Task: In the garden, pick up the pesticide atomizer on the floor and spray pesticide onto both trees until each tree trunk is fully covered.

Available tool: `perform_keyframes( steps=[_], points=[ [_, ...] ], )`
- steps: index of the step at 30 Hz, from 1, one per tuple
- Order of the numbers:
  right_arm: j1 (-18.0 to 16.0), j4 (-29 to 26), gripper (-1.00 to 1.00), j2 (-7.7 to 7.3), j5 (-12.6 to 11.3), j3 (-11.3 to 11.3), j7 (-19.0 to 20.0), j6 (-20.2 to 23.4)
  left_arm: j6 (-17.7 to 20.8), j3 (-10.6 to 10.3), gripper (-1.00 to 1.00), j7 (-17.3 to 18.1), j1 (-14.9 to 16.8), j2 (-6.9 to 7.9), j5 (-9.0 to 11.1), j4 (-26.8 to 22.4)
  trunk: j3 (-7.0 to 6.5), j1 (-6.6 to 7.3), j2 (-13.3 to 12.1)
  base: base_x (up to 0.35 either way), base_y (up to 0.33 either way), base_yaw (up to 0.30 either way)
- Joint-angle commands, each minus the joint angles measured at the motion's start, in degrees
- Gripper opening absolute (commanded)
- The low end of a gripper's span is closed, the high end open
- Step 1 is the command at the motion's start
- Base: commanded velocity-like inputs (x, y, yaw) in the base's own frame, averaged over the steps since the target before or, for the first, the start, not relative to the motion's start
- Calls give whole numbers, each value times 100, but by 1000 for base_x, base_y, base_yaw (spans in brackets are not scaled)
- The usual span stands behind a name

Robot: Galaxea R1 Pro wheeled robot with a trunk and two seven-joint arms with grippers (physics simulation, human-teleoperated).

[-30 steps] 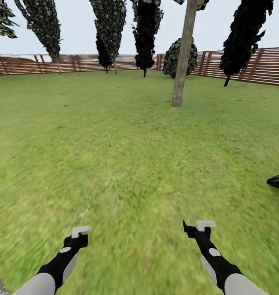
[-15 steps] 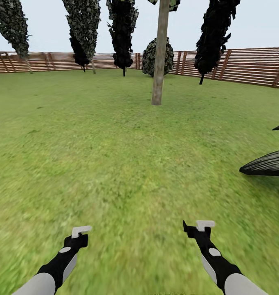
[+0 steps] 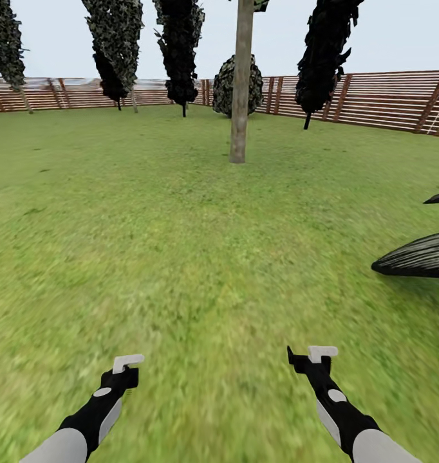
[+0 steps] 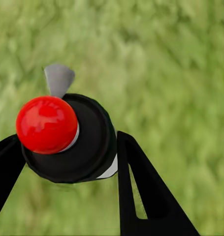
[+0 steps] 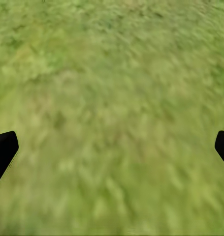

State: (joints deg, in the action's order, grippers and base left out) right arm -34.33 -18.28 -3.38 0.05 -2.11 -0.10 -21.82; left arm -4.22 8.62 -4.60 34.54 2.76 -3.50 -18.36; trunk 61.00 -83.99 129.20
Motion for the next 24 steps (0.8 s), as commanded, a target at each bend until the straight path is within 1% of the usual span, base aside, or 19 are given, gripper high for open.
perform_keyframes(
  steps=[1,17,24],
  points=[
    [2,0,100,1,1,0,7,1,0,-1,-100,-3,1,-1,-1,-1,0,0,0,334,13,-1],
    [0,0,100,-4,0,0,7,3,0,4,-100,-1,3,1,2,-1,0,0,0,337,5,0],
    [3,0,100,2,-3,0,19,3,0,13,-100,1,1,4,12,-1,-8,0,0,336,123,-234]
  ],
)
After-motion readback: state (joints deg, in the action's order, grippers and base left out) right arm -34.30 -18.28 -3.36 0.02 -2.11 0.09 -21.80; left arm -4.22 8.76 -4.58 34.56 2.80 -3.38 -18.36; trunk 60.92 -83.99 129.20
